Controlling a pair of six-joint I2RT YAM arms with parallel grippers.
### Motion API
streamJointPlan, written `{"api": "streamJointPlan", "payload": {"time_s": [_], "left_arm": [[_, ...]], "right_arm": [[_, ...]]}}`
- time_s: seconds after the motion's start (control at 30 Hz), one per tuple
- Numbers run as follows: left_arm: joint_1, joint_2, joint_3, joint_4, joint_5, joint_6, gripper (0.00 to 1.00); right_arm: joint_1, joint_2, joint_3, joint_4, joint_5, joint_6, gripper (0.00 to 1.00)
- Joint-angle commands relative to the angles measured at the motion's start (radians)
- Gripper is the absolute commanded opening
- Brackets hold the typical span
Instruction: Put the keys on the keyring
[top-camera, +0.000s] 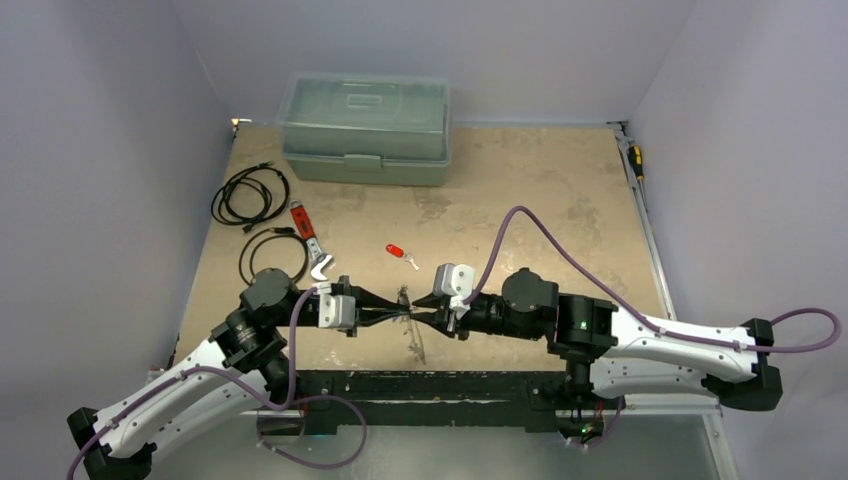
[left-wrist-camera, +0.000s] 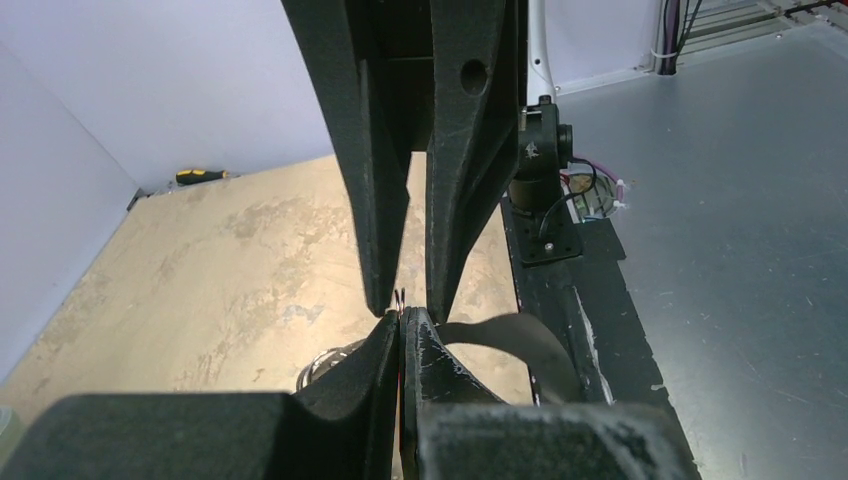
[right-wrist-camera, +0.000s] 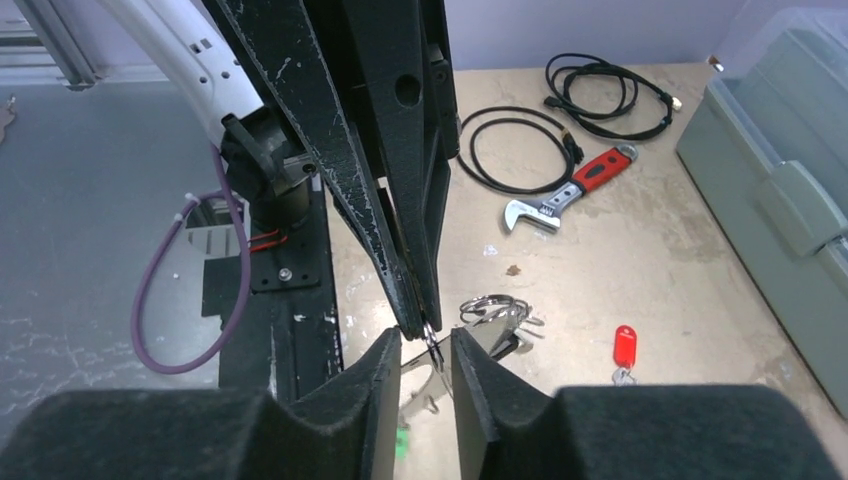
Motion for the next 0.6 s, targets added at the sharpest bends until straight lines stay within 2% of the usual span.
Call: {"api": "streamJointPlan", "payload": {"time_s": [0.0, 0.13, 0.23, 0.27, 0.43, 0.53, 0.57], "left_arm": [[-0.003, -0.014, 0.002, 0.054, -0.014, 0.0, 0.0], [-0.001, -0.018, 0.002, 0.058, -0.021, -0.003, 0.0], [-0.001, -0.019, 0.0, 0.061, -0.02, -0.009, 0.0], [-0.002, -0.019, 0.001, 0.062, -0.019, -0.01, 0.0], [-0.002, -0.024, -0.002, 0.069, -0.011, -0.018, 0.0], [-0.001, -0.009, 0.004, 0.037, -0.025, -0.006, 0.0], [-0.002, 0.001, 0.016, 0.011, -0.029, 0.004, 0.08]], "right_arm": [[0.0, 0.009, -0.005, 0.055, 0.001, 0.015, 0.24], [-0.001, 0.017, -0.004, 0.047, 0.004, 0.015, 0.18], [-0.001, 0.017, -0.004, 0.047, 0.006, 0.014, 0.02], [-0.001, 0.017, -0.005, 0.046, 0.006, 0.012, 0.0], [-0.001, 0.017, 0.01, 0.031, 0.015, -0.01, 0.0], [-0.001, 0.03, 0.065, -0.035, 0.015, -0.039, 0.0], [-0.001, 0.04, 0.091, -0.067, 0.014, -0.049, 0.0]]}}
